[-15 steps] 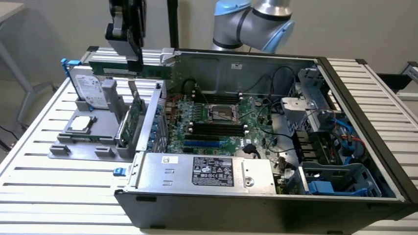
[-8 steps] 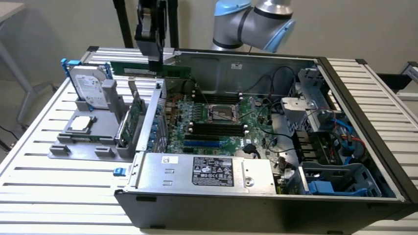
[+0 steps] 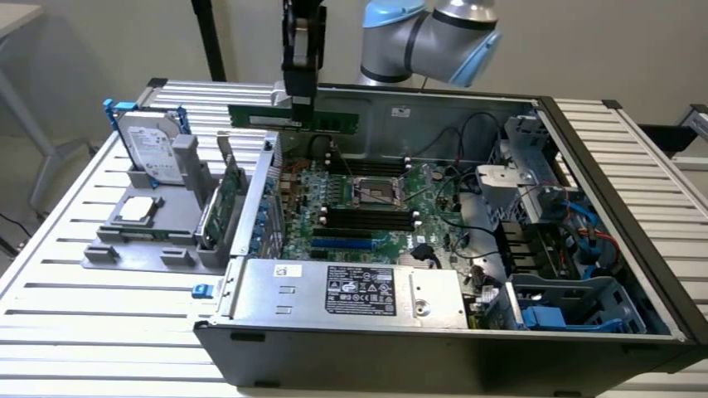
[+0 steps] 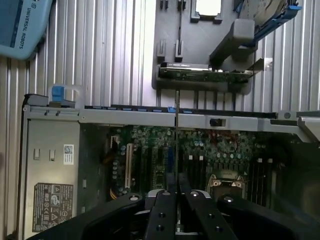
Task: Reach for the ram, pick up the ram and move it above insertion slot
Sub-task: 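Pick up the ram and move it above insertion slot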
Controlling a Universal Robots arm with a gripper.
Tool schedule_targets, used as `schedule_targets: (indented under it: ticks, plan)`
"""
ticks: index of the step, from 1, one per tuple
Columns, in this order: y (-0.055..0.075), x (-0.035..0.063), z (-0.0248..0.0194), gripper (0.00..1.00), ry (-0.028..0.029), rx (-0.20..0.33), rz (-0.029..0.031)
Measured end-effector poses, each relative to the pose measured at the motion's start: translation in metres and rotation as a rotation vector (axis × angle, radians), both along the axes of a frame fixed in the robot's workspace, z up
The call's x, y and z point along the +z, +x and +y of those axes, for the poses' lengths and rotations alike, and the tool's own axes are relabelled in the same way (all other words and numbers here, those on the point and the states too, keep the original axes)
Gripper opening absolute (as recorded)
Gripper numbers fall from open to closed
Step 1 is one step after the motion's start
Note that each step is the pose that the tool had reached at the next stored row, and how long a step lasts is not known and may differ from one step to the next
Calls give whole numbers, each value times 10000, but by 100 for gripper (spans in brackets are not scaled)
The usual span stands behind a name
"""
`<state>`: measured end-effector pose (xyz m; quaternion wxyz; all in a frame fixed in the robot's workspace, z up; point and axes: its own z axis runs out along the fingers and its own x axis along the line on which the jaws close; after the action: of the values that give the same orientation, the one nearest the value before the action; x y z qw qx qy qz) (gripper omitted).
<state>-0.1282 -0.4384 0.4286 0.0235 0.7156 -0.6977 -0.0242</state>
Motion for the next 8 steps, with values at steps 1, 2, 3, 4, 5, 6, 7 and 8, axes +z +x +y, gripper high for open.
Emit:
schedule_targets:
  ticks: [1,2,3,4,5,6,7,8]
  plan:
    - [45,-9,14,13,0,-1,0]
    - [90,-18,29,13,0,-1,0]
    - [135,-27,44,13,0,0,0]
    - [180,-37,61,13,1,-1,-1]
    - [224,-47,79,13,0,-1,0]
    - [268,-58,97,13,0,-1,-1]
    - [311,-69,116,13,0,0,-1]
    - [357,-81,138,13,0,-1,-1]
